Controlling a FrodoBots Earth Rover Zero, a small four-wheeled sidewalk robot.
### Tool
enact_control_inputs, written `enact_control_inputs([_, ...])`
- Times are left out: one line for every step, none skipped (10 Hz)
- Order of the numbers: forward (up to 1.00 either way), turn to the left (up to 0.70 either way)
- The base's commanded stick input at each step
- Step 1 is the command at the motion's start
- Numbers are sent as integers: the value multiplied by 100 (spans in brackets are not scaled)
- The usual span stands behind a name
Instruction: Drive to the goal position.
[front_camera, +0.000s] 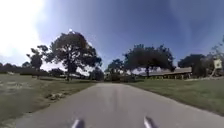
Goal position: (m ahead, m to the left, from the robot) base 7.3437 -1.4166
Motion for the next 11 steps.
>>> enact_control_inputs([70, 35])
enact_control_inputs([70, 19])
enact_control_inputs([70, 0])
enact_control_inputs([70, 0])
enact_control_inputs([70, 0])
enact_control_inputs([70, 0])
enact_control_inputs([70, 0])
enact_control_inputs([70, 0])
enact_control_inputs([70, 0])
enact_control_inputs([70, 0])
enact_control_inputs([70, 0])
